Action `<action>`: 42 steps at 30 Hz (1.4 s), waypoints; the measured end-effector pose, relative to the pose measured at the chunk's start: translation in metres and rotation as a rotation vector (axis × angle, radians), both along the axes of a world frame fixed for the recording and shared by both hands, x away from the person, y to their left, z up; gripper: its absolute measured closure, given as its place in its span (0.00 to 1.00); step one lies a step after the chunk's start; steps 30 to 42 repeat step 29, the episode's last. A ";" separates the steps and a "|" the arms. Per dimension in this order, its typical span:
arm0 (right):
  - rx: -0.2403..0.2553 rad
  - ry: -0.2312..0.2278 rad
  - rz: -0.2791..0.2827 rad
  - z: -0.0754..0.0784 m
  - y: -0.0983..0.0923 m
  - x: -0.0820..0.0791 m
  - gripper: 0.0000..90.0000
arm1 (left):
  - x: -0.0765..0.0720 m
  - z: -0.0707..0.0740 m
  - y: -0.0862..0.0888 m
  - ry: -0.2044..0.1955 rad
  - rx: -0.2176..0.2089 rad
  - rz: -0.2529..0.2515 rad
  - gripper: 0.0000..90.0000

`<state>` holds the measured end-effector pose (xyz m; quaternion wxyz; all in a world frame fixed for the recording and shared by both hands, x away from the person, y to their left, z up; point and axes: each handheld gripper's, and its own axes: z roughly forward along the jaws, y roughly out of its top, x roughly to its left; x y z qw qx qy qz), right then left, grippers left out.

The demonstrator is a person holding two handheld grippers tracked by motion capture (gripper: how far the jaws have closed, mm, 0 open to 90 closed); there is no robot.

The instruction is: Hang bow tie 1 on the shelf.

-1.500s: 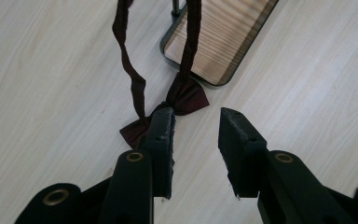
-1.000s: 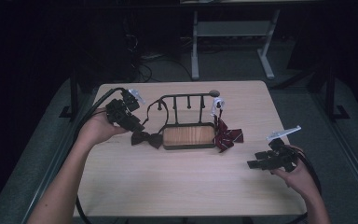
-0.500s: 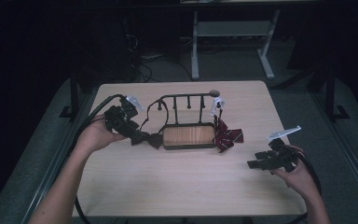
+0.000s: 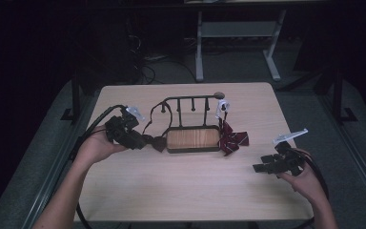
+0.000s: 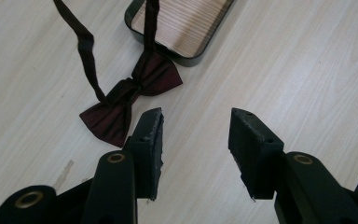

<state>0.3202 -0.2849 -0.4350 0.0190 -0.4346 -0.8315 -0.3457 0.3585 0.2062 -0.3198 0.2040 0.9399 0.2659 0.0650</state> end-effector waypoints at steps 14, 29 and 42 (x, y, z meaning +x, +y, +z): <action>0.002 0.000 0.000 -0.001 0.000 0.000 0.40 | -0.013 -0.017 0.003 0.000 -0.016 -0.006 0.53; 0.008 -0.002 0.003 -0.002 0.001 0.000 0.40 | -0.031 -0.042 0.005 -0.007 -0.044 -0.001 0.47; 0.008 -0.002 0.003 -0.002 0.001 0.000 0.40 | -0.031 -0.042 0.005 -0.007 -0.044 -0.001 0.47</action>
